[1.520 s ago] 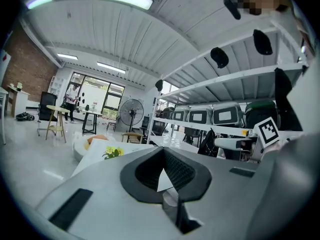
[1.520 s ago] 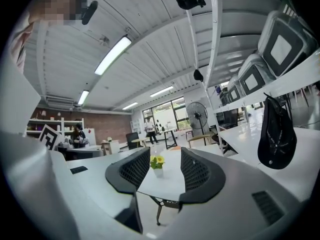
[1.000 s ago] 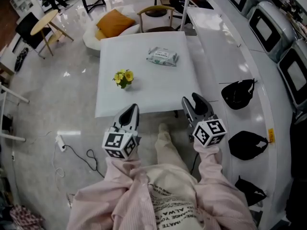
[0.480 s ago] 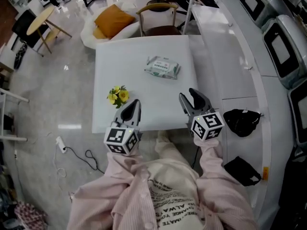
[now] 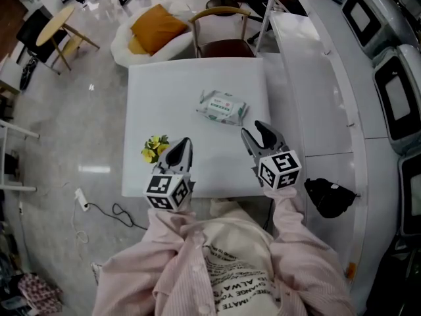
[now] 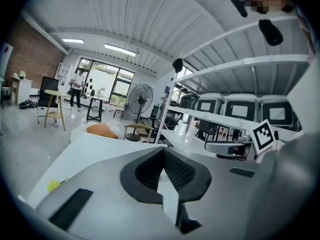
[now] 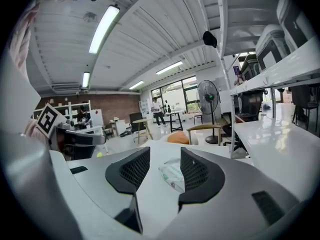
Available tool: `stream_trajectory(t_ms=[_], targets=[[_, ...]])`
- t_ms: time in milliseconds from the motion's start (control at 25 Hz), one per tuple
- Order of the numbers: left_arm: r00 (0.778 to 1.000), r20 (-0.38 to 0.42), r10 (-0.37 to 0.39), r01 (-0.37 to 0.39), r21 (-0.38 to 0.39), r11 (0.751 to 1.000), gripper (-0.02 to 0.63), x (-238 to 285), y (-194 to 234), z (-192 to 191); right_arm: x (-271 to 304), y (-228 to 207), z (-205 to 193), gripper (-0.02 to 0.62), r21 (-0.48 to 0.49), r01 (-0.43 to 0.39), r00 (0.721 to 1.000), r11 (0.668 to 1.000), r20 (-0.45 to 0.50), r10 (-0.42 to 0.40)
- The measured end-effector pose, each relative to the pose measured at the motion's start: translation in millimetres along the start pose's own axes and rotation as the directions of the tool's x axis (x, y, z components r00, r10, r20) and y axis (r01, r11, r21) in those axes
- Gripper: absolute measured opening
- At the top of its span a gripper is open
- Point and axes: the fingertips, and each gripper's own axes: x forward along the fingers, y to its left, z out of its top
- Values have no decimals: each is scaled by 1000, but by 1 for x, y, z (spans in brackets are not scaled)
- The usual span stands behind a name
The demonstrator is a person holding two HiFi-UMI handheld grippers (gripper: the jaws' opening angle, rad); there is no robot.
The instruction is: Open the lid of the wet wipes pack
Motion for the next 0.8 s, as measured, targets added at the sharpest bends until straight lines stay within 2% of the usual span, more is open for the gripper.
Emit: stream_trajectory(t_ms=[200,360,560,800], targets=[[1000,-18,15,-15,-13,1000,-5,34,9,-3,33,-18,-6,166,-30,-32,999,999,-42,31],[999,-43,32,-33,-26,999,-5,58,15,-8,59,-22,-10,166,-93,-67,995,993,-86,59],[995,-89,45,-50,-51,997,-5,89,28,-24,96,-21,-23,166,-229,-122,984,966,-153,88],[985,-159,67,-85,-106,991,-5,122,50,-65,138,-22,-54,166,-322,-182,966,929,-234,108]])
